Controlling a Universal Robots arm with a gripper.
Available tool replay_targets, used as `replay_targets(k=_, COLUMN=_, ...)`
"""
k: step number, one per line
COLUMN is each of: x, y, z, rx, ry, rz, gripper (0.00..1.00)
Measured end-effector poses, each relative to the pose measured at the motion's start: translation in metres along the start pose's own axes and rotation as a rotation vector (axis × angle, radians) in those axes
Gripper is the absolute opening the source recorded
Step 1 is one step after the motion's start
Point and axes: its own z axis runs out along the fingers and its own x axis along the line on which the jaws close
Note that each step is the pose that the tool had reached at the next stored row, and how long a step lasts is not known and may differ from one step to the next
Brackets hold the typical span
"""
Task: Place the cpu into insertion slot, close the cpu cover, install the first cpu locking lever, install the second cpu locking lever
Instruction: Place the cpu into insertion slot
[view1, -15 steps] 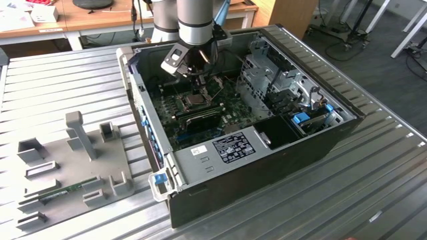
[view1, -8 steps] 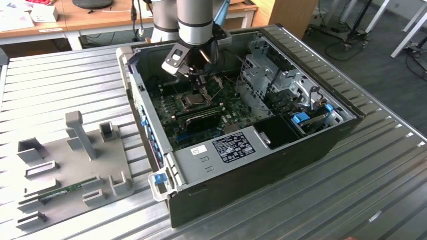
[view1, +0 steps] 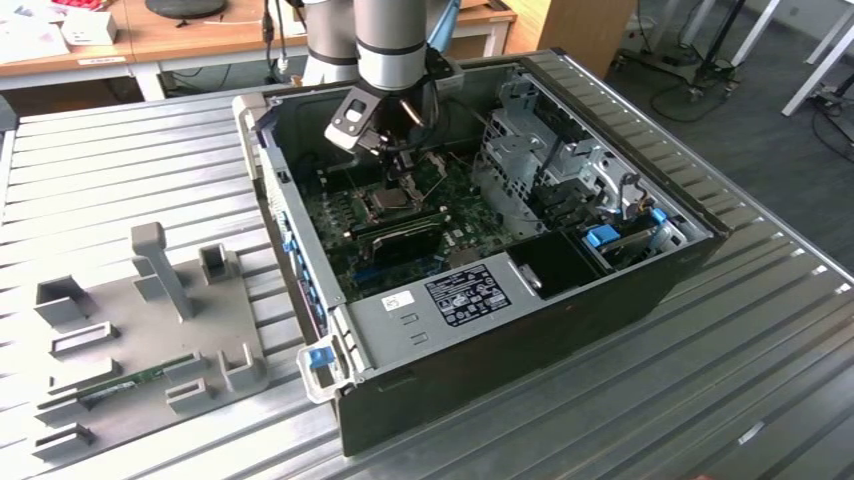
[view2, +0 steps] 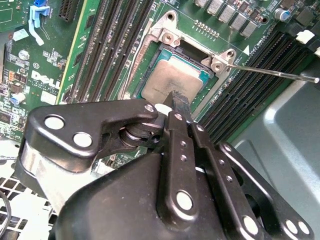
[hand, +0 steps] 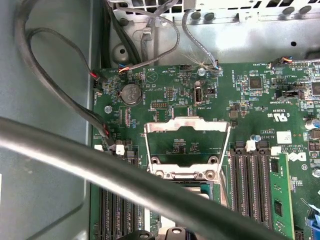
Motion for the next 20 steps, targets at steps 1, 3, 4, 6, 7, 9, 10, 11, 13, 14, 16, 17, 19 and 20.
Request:
replay_targets(k=1, x=0.0, y=0.0, z=-0.0004, rx=0.0001, ry=-0.0002, rz=0.0, gripper=0.1)
replay_targets(k=3, x=0.0, y=0.0001, z=-0.0014, rx=0.0, ry=0.0, rz=0.0, gripper=0.1)
replay_targets(k=4, x=0.0001, y=0.0002, z=-0.0015, rx=-0.0001, ry=0.0002, rz=0.0, gripper=0.1)
replay_targets(k=6, x=0.0001, y=0.0002, z=-0.0017, rx=0.0, ry=0.0001, rz=0.0, gripper=0.1)
replay_targets(k=7, x=0.0001, y=0.0002, z=-0.0019, rx=-0.0001, ry=0.0001, rz=0.0, gripper=0.1)
replay_targets(k=9, x=0.0001, y=0.0001, z=-0.0019, rx=0.0, ry=0.0, rz=0.0, gripper=0.1)
replay_targets(k=10, x=0.0001, y=-0.0002, z=-0.0019, rx=0.0, ry=0.0, rz=0.0, gripper=0.1)
replay_targets(k=11, x=0.0001, y=-0.0004, z=-0.0019, rx=0.0, ry=-0.0001, rz=0.0, gripper=0.1)
replay_targets(k=13, x=0.0, y=-0.0005, z=-0.0019, rx=0.0, ry=0.0, rz=0.0, gripper=0.1)
replay_targets(k=14, x=0.0, y=-0.0006, z=-0.0019, rx=0.0, ry=0.0, rz=0.0, gripper=0.1)
replay_targets(k=16, x=0.0, y=-0.0006, z=-0.0019, rx=0.0004, ry=0.0, rz=0.0, gripper=0.1)
replay_targets(k=17, x=0.0, y=-0.0007, z=-0.0019, rx=0.002, ry=0.0, rz=0.0, gripper=0.1)
replay_targets(k=19, x=0.0, y=-0.0007, z=-0.002, rx=0.0032, ry=-0.0001, rz=0.0, gripper=0.1)
replay_targets(k=20, x=0.0, y=-0.0007, z=-0.0019, rx=0.0033, ry=-0.0001, rz=0.0, gripper=0.1)
